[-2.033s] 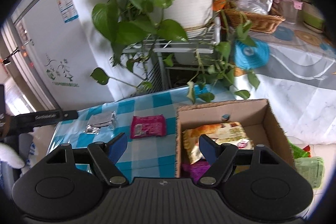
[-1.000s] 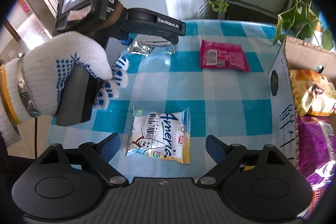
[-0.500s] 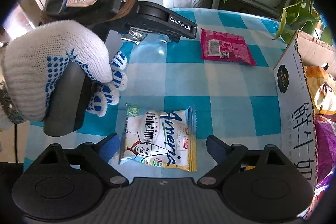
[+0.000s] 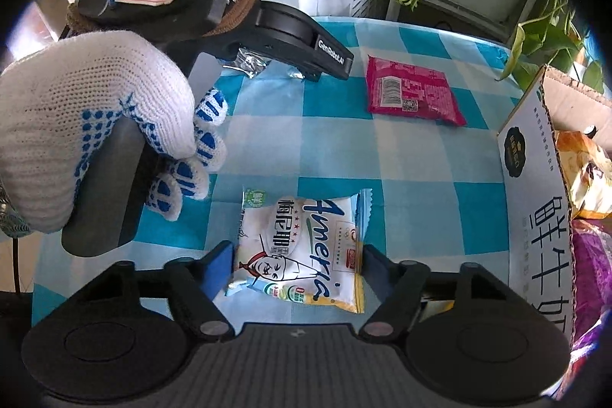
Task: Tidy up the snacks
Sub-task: 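Close the left gripper on the silver foil packet while the right gripper closes on the Amerie pack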
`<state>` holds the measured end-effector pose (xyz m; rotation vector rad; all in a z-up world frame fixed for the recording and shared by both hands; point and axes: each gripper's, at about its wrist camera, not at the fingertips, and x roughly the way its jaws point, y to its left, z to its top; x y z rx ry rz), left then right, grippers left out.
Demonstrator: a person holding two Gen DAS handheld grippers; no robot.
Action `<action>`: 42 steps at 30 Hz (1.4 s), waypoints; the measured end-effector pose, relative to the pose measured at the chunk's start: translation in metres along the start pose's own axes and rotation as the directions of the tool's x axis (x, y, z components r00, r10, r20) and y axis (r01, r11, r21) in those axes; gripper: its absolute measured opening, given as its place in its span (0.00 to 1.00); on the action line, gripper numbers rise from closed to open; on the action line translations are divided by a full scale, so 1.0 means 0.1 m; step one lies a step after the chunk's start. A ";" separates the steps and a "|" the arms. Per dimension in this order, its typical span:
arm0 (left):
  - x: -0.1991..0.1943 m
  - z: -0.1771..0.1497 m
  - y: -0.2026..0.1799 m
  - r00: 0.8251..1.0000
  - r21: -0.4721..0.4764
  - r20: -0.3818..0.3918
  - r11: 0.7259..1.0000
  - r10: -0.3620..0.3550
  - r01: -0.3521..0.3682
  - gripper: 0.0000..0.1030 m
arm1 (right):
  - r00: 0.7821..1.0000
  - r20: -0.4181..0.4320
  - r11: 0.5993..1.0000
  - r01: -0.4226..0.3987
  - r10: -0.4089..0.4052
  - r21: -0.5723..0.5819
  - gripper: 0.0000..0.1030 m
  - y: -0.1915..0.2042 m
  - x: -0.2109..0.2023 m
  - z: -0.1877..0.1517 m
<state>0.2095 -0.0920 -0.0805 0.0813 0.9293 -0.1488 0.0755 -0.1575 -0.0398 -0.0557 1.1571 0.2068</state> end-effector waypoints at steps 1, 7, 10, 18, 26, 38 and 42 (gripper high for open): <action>-0.02 0.00 -0.01 1.000 0.004 0.000 1.000 0.004 -0.004 0.75 | 1.000 0.001 1.000 -0.002 0.002 -0.001 0.70 0.01 -0.01 0.00; -0.14 -0.02 -0.04 1.000 0.027 0.017 1.000 -0.008 0.008 0.74 | 1.000 0.003 1.000 -0.021 0.021 0.007 0.66 -0.01 -0.03 0.03; -0.18 -0.03 -0.02 1.000 0.024 0.023 1.000 -0.011 0.010 0.74 | 1.000 0.013 1.000 -0.026 0.026 0.007 0.66 -0.01 -0.06 0.04; -0.29 -0.04 0.06 0.999 0.003 0.036 1.000 -0.008 0.008 0.69 | 0.998 0.053 0.999 -0.029 0.027 0.037 0.66 -0.09 -0.18 0.09; -0.38 -0.08 0.12 0.999 -0.014 0.037 1.000 -0.020 0.021 0.64 | 0.997 0.068 0.998 -0.030 0.026 0.056 0.66 -0.14 -0.24 0.10; -0.49 -0.22 0.45 0.995 -0.057 -0.053 0.995 -0.079 0.076 0.61 | 0.996 0.084 0.994 -0.036 0.027 0.106 0.66 -0.29 -0.31 0.13; -0.61 -0.34 0.54 0.994 -0.048 -0.061 0.995 -0.091 0.088 0.61 | 0.995 0.096 0.993 -0.041 0.031 0.112 0.66 -0.31 -0.34 0.14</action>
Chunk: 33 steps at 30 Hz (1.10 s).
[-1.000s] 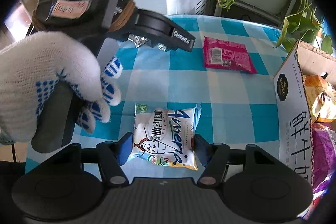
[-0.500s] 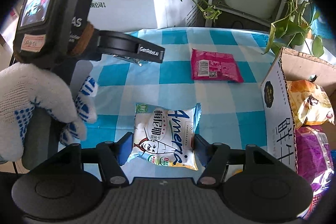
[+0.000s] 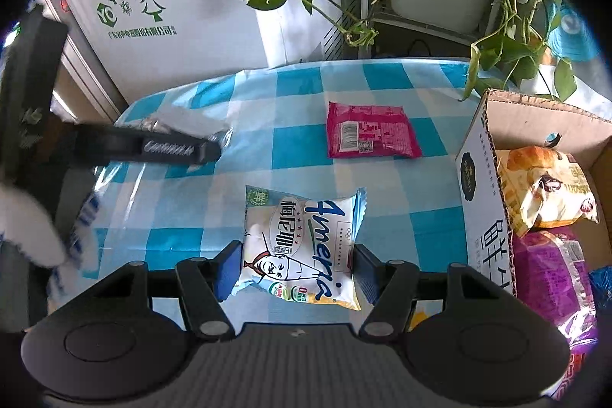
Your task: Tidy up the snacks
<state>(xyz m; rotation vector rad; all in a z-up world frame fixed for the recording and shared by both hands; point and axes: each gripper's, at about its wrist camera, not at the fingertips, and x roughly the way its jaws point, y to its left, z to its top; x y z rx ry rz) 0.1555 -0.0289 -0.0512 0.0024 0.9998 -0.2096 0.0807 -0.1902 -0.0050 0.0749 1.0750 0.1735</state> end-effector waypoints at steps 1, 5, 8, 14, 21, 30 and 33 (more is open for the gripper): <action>-0.03 -0.03 0.01 1.000 0.005 -0.003 1.000 -0.004 0.004 0.61 | 1.000 0.002 1.000 -0.002 0.002 0.000 0.66 0.00 0.00 0.00; -0.14 -0.19 0.05 0.999 0.002 -0.026 0.999 -0.034 0.034 0.61 | 1.000 0.003 1.000 -0.013 0.013 0.001 0.66 0.00 -0.02 0.00; -0.22 -0.31 0.05 0.998 0.006 -0.040 0.999 -0.048 0.048 0.61 | 1.000 0.006 1.000 -0.015 0.015 0.005 0.66 -0.01 -0.04 0.01; -0.31 -0.51 0.04 0.995 0.012 -0.064 0.997 -0.080 0.081 0.66 | 1.000 0.012 1.000 -0.014 0.014 0.024 0.66 -0.06 -0.07 0.01; -0.31 -0.51 0.02 0.998 0.065 -0.048 0.997 -0.037 0.040 0.86 | 1.000 0.017 1.000 -0.014 0.013 0.027 0.66 -0.07 -0.09 0.01; -0.34 -0.54 0.03 0.988 0.130 -0.138 0.988 -0.064 0.082 0.88 | 1.000 0.022 0.999 -0.010 0.009 0.032 0.66 -0.07 -0.09 0.03; -0.43 -0.54 0.10 0.991 0.136 -0.122 0.987 -0.063 0.080 0.89 | 1.000 0.024 0.999 -0.011 0.010 0.031 0.66 -0.07 -0.10 0.04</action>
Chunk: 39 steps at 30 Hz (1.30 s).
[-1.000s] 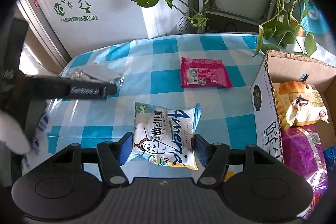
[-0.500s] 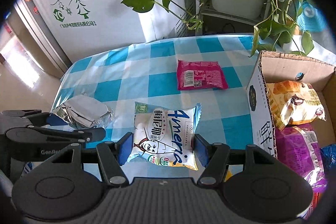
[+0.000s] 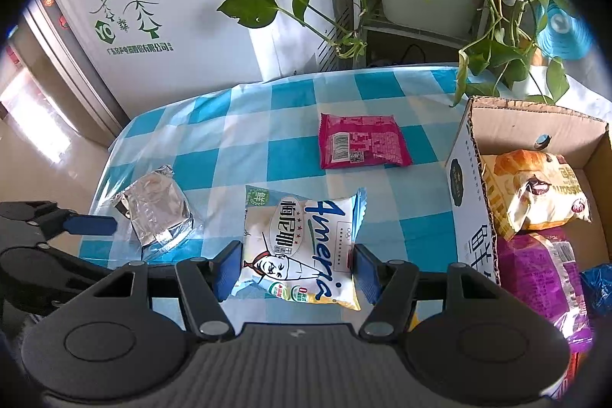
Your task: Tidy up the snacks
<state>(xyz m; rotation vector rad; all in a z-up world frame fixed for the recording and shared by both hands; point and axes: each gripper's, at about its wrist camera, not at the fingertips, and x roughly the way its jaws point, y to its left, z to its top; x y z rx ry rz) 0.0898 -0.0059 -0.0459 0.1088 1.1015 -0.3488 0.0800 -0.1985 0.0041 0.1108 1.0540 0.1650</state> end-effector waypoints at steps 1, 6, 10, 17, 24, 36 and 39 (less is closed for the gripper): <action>-0.02 0.00 0.03 1.000 -0.012 0.008 1.000 0.004 -0.004 0.89 | 1.000 0.000 1.000 0.001 -0.001 0.001 0.66 0.00 0.00 0.00; -0.08 0.08 0.21 0.998 -0.167 0.065 0.986 -0.017 0.028 0.91 | 1.000 0.001 1.000 0.008 -0.008 0.002 0.66 0.01 0.01 0.01; -0.02 0.16 0.23 0.997 -0.349 0.072 0.935 -0.041 0.064 0.92 | 1.000 0.003 1.000 0.006 -0.006 0.004 0.66 0.02 0.02 0.03; 0.14 0.24 0.19 0.997 -0.545 0.050 0.838 0.066 -0.028 0.92 | 1.000 0.009 1.000 0.014 -0.014 0.012 0.66 -0.02 0.01 0.05; 0.31 0.31 0.10 0.991 -0.581 0.028 0.809 0.130 -0.090 0.93 | 1.000 0.013 1.000 0.013 -0.013 0.029 0.66 -0.07 -0.02 0.05; 0.35 0.23 0.07 0.985 -0.467 0.030 0.873 0.172 -0.139 0.70 | 1.000 0.011 1.000 -0.007 0.007 0.024 0.66 -0.06 -0.04 0.05; 0.32 0.20 0.08 0.988 -0.457 0.045 0.882 0.149 -0.112 0.63 | 1.000 0.011 1.000 -0.009 0.009 0.020 0.66 -0.05 -0.04 0.05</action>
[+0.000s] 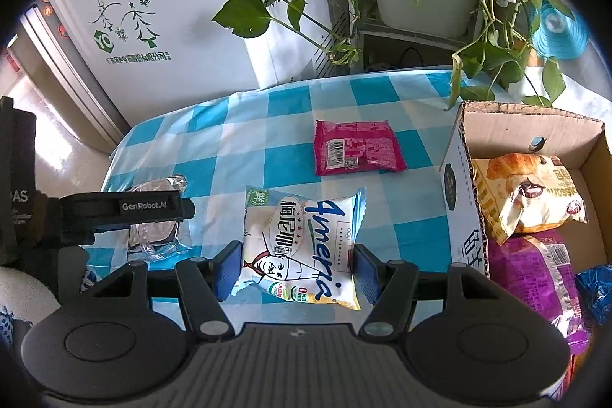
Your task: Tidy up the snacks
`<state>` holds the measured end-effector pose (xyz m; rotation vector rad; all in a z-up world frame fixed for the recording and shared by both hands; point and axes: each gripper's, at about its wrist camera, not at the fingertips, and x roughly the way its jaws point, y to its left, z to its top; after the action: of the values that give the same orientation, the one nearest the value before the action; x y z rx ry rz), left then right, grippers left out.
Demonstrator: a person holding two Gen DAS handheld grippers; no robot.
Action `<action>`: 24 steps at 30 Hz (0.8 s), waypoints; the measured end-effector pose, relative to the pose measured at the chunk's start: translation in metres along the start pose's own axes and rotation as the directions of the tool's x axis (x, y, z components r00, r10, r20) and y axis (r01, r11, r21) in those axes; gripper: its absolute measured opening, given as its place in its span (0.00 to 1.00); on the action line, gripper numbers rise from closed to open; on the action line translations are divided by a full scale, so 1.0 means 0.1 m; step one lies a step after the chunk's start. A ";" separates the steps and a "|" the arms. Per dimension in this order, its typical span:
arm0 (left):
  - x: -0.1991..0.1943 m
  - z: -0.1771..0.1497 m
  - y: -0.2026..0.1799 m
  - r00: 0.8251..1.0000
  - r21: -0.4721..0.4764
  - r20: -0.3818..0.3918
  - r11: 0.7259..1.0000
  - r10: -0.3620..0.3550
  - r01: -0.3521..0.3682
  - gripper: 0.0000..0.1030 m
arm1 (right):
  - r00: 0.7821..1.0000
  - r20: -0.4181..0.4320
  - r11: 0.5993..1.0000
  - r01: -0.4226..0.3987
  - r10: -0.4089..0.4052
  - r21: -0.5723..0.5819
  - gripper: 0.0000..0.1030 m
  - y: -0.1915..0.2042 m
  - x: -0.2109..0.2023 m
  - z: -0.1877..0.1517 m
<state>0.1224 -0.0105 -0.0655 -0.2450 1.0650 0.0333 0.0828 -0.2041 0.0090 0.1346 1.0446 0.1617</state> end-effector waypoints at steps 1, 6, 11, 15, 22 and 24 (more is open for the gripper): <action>-0.02 -0.01 0.00 1.000 0.003 0.003 1.000 -0.006 0.006 0.63 | 1.000 0.000 1.000 0.000 0.000 0.000 0.66 0.00 0.00 0.00; -0.10 -0.01 -0.02 0.999 0.039 0.032 0.999 -0.022 0.020 0.63 | 1.000 0.000 1.000 0.001 -0.001 0.001 0.66 -0.02 -0.01 0.00; -0.18 0.00 -0.04 0.997 0.054 0.054 0.997 -0.050 0.047 0.61 | 1.000 0.000 1.000 -0.001 0.001 0.001 0.66 -0.01 -0.01 0.00; -0.23 -0.01 -0.07 0.995 0.066 0.067 0.996 -0.067 0.062 0.61 | 1.000 0.005 1.000 -0.001 0.001 0.000 0.66 -0.01 -0.02 0.01; -0.33 -0.06 -0.17 0.990 0.134 0.110 0.989 -0.084 0.069 0.47 | 1.000 0.024 1.000 -0.005 0.005 0.003 0.66 -0.02 -0.09 0.02; -0.33 -0.07 -0.17 0.991 0.134 0.107 0.989 -0.081 0.067 0.47 | 1.000 0.027 1.000 -0.008 0.007 0.007 0.66 -0.03 -0.10 0.03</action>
<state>0.1026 -0.0255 -0.0369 -0.1628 0.9411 -0.0882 0.0806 -0.2088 0.0188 0.1468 1.0180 0.1626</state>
